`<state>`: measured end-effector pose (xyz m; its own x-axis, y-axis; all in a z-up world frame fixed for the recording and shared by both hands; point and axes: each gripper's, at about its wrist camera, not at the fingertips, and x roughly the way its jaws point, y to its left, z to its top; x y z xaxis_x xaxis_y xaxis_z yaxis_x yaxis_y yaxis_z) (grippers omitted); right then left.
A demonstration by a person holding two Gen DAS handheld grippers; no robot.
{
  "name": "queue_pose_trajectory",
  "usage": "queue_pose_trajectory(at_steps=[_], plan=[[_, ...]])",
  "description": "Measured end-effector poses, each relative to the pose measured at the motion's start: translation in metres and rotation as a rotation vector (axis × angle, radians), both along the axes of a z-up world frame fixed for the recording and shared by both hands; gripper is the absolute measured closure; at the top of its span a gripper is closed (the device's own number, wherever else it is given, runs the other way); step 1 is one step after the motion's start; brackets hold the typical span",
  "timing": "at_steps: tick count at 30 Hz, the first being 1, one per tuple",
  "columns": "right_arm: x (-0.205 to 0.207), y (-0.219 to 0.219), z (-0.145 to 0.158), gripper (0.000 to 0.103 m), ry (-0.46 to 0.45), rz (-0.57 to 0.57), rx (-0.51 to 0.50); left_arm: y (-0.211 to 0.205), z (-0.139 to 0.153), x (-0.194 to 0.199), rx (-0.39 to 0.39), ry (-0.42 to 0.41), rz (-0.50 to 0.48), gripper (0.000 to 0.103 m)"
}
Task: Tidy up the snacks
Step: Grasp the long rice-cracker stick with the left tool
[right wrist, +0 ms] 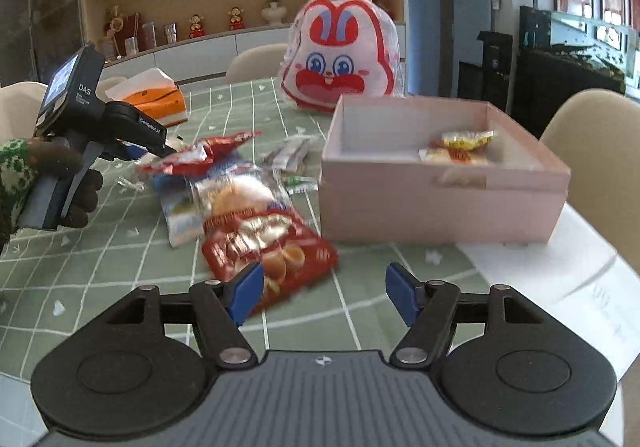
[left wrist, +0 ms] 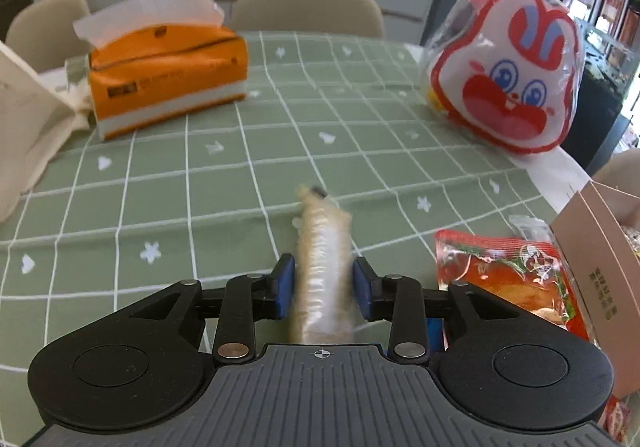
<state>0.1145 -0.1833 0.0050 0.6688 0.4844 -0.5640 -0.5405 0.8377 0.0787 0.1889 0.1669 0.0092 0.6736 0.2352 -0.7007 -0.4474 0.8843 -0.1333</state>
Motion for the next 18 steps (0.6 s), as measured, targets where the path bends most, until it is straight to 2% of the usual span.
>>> queue_pose_trajectory(at_steps=[3, 8, 13, 18], plan=[[-0.003, -0.006, 0.003, 0.031, -0.019, -0.006, 0.038, -0.003, 0.000, -0.006, 0.010, -0.003, -0.022, 0.068], [-0.002, -0.013, 0.002, 0.030, -0.006, -0.007, 0.081, -0.011, 0.006, -0.041, -0.058, -0.065, -0.061, 0.072], [-0.004, -0.006, 0.002, 0.029, -0.012, 0.020, 0.051, -0.027, 0.010, -0.094, -0.110, -0.097, -0.113, 0.072], [-0.007, 0.013, 0.003, 0.027, -0.048, 0.080, -0.030, -0.048, 0.007, -0.128, -0.185, -0.078, -0.195, 0.072]])
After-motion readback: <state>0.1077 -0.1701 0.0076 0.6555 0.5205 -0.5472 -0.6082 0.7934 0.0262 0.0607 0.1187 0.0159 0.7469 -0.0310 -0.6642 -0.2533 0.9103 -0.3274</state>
